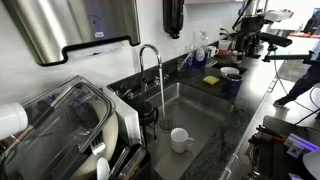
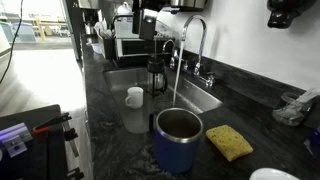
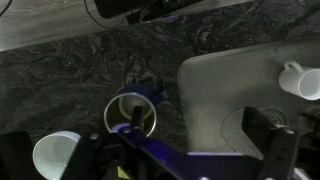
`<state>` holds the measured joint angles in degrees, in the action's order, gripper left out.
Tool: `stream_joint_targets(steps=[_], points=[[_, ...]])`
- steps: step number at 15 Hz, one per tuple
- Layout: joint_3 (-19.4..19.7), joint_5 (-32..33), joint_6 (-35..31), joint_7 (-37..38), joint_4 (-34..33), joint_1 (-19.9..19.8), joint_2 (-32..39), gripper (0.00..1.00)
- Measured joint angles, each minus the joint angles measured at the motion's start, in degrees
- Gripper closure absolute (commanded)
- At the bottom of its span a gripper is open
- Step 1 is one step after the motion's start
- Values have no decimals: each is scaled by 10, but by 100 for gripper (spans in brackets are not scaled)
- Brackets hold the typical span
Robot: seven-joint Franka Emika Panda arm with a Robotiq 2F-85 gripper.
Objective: Wipe the sink counter with the sponge
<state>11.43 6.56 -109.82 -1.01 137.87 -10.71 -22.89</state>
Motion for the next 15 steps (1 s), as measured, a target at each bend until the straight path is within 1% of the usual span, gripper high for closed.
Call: stream_joint_targets(steps=[12,15], points=[[1,1,0,-1,0,-1,1,0],[6,2,-7,-9,-1,-1,17,0]])
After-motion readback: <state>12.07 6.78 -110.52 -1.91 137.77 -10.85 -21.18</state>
